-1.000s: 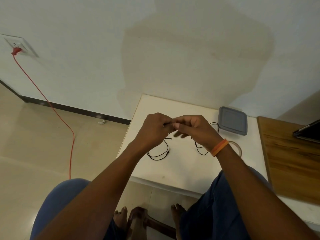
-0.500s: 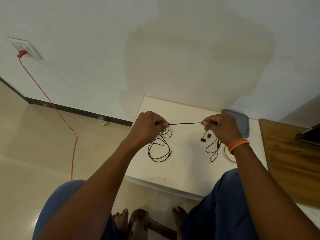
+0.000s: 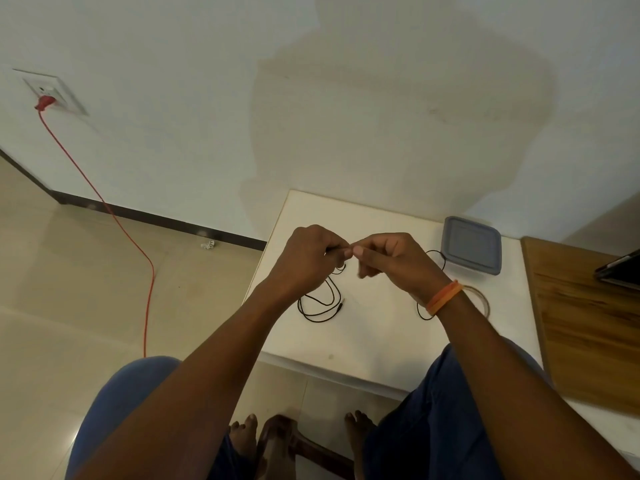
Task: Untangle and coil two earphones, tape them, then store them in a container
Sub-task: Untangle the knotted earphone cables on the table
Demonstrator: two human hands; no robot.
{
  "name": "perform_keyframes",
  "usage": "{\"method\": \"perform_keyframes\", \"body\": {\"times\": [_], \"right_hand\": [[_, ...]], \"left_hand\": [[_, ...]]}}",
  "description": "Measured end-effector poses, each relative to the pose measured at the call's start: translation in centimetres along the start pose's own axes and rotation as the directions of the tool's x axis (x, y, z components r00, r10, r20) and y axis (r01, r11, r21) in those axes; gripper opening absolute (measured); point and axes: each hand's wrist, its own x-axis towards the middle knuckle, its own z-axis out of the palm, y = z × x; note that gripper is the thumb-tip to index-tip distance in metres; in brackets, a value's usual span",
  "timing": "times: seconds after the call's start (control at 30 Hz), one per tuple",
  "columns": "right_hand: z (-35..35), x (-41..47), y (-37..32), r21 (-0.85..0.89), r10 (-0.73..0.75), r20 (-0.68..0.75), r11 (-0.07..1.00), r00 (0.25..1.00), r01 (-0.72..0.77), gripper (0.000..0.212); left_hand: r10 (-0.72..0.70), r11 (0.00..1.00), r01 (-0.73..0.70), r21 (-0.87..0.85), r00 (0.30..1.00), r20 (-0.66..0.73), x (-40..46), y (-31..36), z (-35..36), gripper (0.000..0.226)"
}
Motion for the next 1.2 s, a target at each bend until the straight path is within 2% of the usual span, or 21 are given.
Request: {"method": "perform_keyframes", "body": {"times": [0.07, 0.2, 0.47, 0.6, 0.67, 0.73, 0.8, 0.9, 0.97, 1.03, 1.2], "right_hand": [[-0.2, 0.2, 0.3, -0.138, -0.025, -0.044, 0.99, 0.999, 0.019, 0.01], [-1.4, 0.2, 0.7, -0.27, -0.021, -0.128, 0.963, 0.992, -0.014, 0.009], [-5.4, -0.1, 2.6, -0.37, 0.014, -0.363, 0.916, 0.932, -0.158, 0.009], [-6.0, -0.1, 3.0, -0.403, 0.005, -0.412, 0.896, 0.911, -0.188, 0.01], [-5.7, -0.1, 2.9, -0.392, 0.028, -0.396, 0.899, 0.918, -0.196, 0.01], [-4.9, -0.2, 2.7, -0.347, 0.098, -0.307, 0.915, 0.947, -0.207, 0.01], [-4.0, -0.4, 2.2, -0.279, 0.161, -0.152, 0.94, 0.975, -0.199, 0.025], [-2.6, -0.3, 1.2, -0.137, 0.118, 0.024, 0.984, 0.993, -0.114, 0.048], [-1.6, -0.2, 0.5, 0.008, 0.067, 0.045, 0.998, 0.997, -0.068, 0.04], [-0.6, -0.1, 0.1, 0.046, 0.032, 0.042, 0.998, 0.999, -0.034, 0.02], [-0.6, 0.2, 0.3, -0.149, -0.019, -0.015, 0.989, 1.0, 0.017, 0.013]], "left_hand": [[-0.006, 1.0, 0.006, -0.025, 1.0, 0.002, 0.0, 0.0, -0.1, 0.028], [-0.021, 1.0, 0.021, -0.02, 1.0, 0.017, -0.1, 0.1, -0.1, 0.023], [-0.1, 0.994, 0.099, -0.042, 0.995, -0.012, 0.0, -1.1, -1.4, 0.018], [-0.112, 0.993, 0.111, -0.04, 0.994, -0.008, -0.1, -1.2, -1.6, 0.019], [-0.099, 0.994, 0.099, -0.039, 0.995, -0.001, -0.1, -1.0, -1.5, 0.018], [-0.091, 0.994, 0.09, -0.066, 0.996, -0.007, -0.2, -0.8, -1.5, 0.017], [-0.088, 0.992, 0.087, -0.09, 0.996, -0.001, -0.2, -0.5, -1.4, 0.017], [-0.051, 0.996, 0.054, -0.07, 0.998, 0.035, -0.3, 0.1, -1.0, 0.016], [-0.021, 0.999, 0.023, -0.039, 0.999, 0.044, -0.4, 0.5, -0.7, 0.018], [-0.014, 1.0, 0.015, -0.026, 0.999, 0.047, -0.4, 0.5, -0.5, 0.022], [-0.016, 0.996, 0.024, -0.09, 0.997, 0.081, -0.6, 0.6, -0.2, 0.025]]}}
